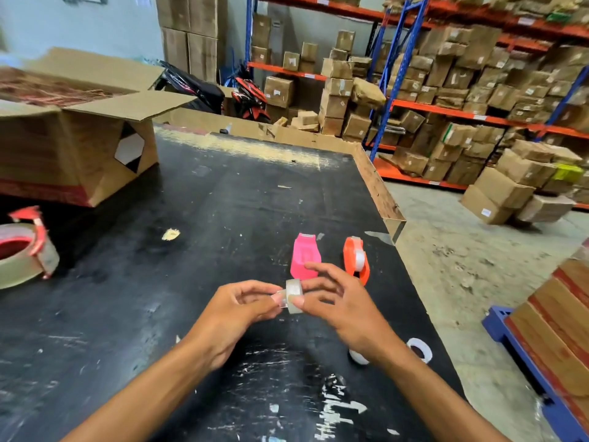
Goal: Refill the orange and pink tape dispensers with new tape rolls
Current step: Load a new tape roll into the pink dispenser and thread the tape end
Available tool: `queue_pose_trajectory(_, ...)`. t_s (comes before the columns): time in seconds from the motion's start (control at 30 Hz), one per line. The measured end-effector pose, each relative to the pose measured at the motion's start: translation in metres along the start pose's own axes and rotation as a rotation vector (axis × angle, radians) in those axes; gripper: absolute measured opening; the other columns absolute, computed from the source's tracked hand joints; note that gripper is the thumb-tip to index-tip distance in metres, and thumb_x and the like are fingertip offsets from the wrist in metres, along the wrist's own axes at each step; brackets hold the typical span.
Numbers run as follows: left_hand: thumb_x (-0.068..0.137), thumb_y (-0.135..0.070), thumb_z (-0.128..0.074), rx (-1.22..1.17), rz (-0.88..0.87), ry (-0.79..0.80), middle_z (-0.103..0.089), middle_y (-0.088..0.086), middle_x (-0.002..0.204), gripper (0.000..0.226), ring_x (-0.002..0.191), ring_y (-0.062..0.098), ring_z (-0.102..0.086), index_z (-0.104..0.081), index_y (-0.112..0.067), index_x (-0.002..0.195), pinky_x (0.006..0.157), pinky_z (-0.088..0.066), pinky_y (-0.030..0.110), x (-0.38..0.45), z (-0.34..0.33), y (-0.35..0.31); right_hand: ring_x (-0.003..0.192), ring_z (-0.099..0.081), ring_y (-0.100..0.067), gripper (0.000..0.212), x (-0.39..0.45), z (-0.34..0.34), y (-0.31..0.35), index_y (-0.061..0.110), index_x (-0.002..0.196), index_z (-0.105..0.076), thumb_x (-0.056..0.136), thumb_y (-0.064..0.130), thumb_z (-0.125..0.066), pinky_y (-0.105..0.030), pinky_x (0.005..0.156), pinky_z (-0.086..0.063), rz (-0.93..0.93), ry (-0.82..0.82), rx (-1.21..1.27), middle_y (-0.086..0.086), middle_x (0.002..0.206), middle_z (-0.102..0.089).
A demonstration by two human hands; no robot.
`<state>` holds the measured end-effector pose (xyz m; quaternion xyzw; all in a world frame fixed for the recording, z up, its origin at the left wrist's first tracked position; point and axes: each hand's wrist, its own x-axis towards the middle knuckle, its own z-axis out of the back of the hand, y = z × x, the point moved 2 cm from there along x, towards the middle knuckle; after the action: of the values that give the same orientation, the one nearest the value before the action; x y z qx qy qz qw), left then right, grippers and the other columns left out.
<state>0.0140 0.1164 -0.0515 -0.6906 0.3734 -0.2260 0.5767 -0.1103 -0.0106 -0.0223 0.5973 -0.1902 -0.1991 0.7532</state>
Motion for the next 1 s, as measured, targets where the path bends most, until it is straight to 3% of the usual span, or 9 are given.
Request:
queue_pose_trajectory(0.17, 0.063, -0.019, -0.076, -0.027, -0.136, 0.027, -0.078, 0.013, 0.088, 0.028, 0.08, 0.016, -0.073, -0.077, -0.006, 0.088, 0.07, -0.055, 0.014, -0.005, -0.01, -0.008, 0.091, -0.071, -0.012, 0.055, -0.001, 0.0, 0.005, 0.017, 0.119, -0.057, 0.07, 0.008, -0.08, -0.026, 0.085, -0.057, 0.092, -0.045, 0.014, 0.0, 0.098, -0.073)
queue_pose_trajectory(0.37, 0.066, -0.02, -0.073, -0.071, -0.22, 0.001, -0.079, 0.007, 0.088, 0.021, 0.083, 0.012, -0.073, -0.079, -0.014, 0.086, 0.069, -0.054, 0.013, -0.007, -0.019, -0.013, 0.094, -0.07, -0.016, 0.048, -0.002, 0.0, 0.002, 0.022, 0.109, -0.063, 0.068, 0.007, -0.081, -0.028, 0.087, -0.057, 0.171, -0.117, 0.084, -0.001, 0.098, -0.073)
queue_pose_trajectory(0.5, 0.088, -0.017, -0.059, -0.055, -0.159, 0.095, -0.077, 0.005, 0.1, 0.02, 0.101, 0.013, -0.07, -0.078, -0.012, 0.094, 0.086, -0.054, 0.016, -0.005, -0.027, -0.016, 0.094, -0.07, -0.014, 0.033, -0.002, 0.002, 0.002, 0.017, 0.099, -0.068, 0.07, 0.008, -0.08, -0.021, 0.082, -0.056, 0.247, -0.169, 0.04, -0.002, 0.097, -0.075)
queue_pose_trajectory(0.77, 0.094, -0.007, -0.047, -0.175, -0.094, 0.083, -0.077, 0.007, 0.101, 0.031, 0.102, 0.013, -0.07, -0.077, -0.007, 0.092, 0.08, -0.056, 0.015, -0.002, -0.045, -0.021, 0.109, -0.059, 0.009, 0.028, 0.001, -0.003, -0.012, 0.01, 0.108, -0.069, 0.082, 0.003, -0.069, -0.009, 0.091, -0.046, 0.351, -0.241, -0.033, 0.011, 0.113, -0.065)
queue_pose_trajectory(0.93, 0.094, -0.007, -0.046, -0.134, -0.08, 0.055, -0.078, 0.004, 0.097, 0.035, 0.098, 0.009, -0.07, -0.08, -0.014, 0.085, 0.079, -0.056, 0.013, 0.002, -0.048, -0.017, 0.113, -0.059, 0.005, 0.031, 0.005, -0.011, -0.023, 0.019, 0.112, -0.066, 0.083, 0.007, -0.068, -0.019, 0.1, -0.047, 0.391, -0.313, -0.081, 0.017, 0.116, -0.064)
queue_pose_trajectory(1.0, 0.093, -0.008, -0.046, -0.124, -0.082, 0.046, -0.078, 0.005, 0.096, 0.035, 0.098, 0.01, -0.071, -0.08, -0.015, 0.085, 0.082, -0.055, 0.014, 0.006, -0.049, -0.018, 0.115, -0.059, 0.002, 0.03, 0.009, -0.012, -0.028, 0.018, 0.112, -0.066, 0.083, 0.008, -0.068, -0.024, 0.101, -0.047, 0.387, -0.341, -0.055, 0.011, 0.121, -0.065)
